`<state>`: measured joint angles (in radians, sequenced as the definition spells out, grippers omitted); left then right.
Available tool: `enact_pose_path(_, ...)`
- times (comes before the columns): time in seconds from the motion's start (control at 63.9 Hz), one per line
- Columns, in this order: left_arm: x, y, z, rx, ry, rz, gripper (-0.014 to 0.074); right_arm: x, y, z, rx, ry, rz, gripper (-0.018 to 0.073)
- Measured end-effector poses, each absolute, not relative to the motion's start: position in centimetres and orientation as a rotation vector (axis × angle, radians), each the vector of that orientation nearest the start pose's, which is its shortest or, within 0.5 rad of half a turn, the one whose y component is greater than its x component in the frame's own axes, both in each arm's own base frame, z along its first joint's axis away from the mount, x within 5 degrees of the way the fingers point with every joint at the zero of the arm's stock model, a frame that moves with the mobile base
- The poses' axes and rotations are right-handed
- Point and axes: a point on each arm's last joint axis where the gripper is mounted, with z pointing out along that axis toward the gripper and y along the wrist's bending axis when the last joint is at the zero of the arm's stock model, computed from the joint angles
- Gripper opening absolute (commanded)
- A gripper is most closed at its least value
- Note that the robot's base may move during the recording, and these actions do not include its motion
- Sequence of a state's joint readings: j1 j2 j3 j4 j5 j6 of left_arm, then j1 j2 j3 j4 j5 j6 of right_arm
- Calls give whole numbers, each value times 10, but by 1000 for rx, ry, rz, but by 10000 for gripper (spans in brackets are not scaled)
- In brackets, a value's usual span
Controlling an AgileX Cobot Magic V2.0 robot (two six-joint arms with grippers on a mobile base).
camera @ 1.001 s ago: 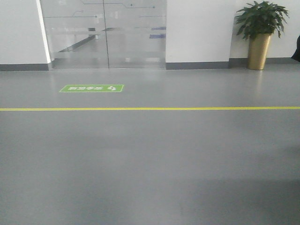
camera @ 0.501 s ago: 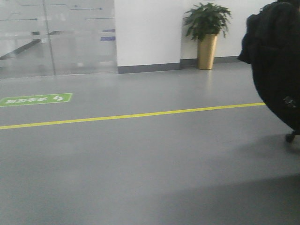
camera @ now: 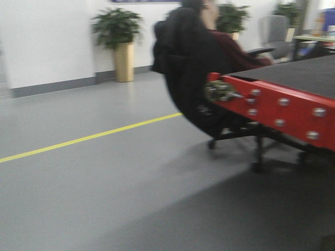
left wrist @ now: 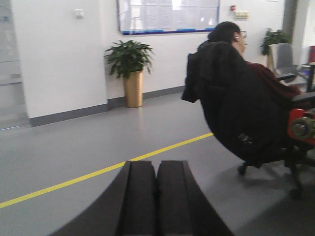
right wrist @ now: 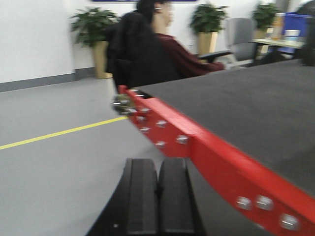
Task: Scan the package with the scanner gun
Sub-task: 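Drive the base across the floor toward the red-framed table, then drive up to the table edge facing the cardboard box and scanner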
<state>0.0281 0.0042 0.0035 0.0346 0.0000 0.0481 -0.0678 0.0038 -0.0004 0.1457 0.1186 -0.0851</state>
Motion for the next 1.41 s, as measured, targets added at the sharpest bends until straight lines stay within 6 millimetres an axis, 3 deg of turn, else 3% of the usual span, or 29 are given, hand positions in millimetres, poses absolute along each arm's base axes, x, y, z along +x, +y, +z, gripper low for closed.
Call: enact_pose_path(1.408, 57, 2, 212, 41, 1491, 89, -111, 57, -2, 202, 89, 1602, 7, -153)
